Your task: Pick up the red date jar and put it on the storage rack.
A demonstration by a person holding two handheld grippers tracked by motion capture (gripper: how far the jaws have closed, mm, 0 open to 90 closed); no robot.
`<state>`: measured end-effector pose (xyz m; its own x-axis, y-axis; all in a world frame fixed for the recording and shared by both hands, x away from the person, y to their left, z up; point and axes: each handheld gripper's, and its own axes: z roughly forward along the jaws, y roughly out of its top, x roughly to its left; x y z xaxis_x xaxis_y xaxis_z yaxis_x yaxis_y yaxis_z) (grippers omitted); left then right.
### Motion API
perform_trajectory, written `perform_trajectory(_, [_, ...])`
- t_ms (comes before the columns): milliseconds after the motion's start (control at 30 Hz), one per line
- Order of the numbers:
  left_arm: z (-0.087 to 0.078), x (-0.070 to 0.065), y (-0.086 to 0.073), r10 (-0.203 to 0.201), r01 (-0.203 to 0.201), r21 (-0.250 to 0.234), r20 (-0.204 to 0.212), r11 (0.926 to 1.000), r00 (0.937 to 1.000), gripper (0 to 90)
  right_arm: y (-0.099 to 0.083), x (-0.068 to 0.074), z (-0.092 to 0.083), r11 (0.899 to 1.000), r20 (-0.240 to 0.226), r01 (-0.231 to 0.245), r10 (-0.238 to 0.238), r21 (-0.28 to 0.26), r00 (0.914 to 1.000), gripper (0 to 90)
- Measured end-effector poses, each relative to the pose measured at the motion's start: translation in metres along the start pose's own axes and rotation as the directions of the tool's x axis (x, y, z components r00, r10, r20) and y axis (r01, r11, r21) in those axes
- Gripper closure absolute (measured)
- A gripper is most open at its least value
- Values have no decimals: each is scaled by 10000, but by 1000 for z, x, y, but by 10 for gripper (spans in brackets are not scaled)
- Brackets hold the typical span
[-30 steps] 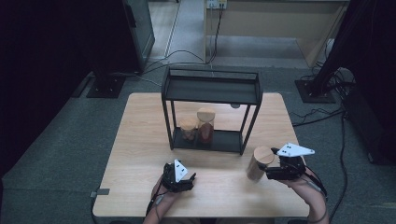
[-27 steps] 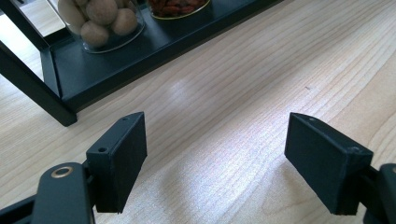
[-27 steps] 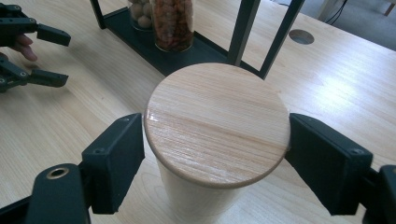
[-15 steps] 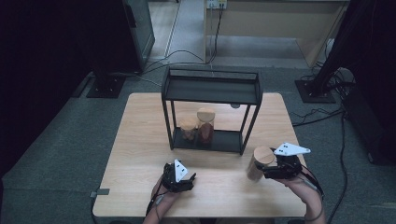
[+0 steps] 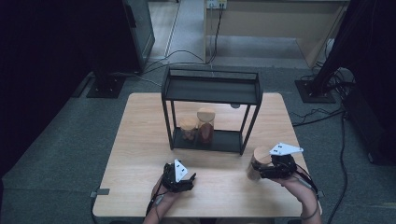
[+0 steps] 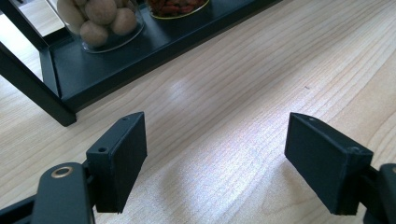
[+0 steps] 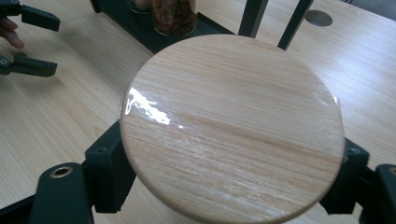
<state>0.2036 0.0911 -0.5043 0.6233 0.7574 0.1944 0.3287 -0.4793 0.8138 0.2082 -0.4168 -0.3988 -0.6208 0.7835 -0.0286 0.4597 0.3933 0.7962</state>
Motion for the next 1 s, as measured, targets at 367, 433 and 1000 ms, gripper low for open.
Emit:
perform_trajectory(367, [0, 0, 0, -8, 8, -10, -9, 10000, 10000, 210, -2, -2, 1, 9998, -51, -139, 138, -112, 9999, 245])
perform_trajectory(433, [0, 0, 0, -11, 11, -16, -13, 10000, 10000, 210, -2, -2, 1, 9998, -49, -135, 135, -129, 9999, 245])
perform_trajectory(1000, [0, 0, -1, -34, 34, -62, -4, 10000, 10000, 210, -3, -1, 3, 9997, -47, -83, 82, -226, 10000, 246])
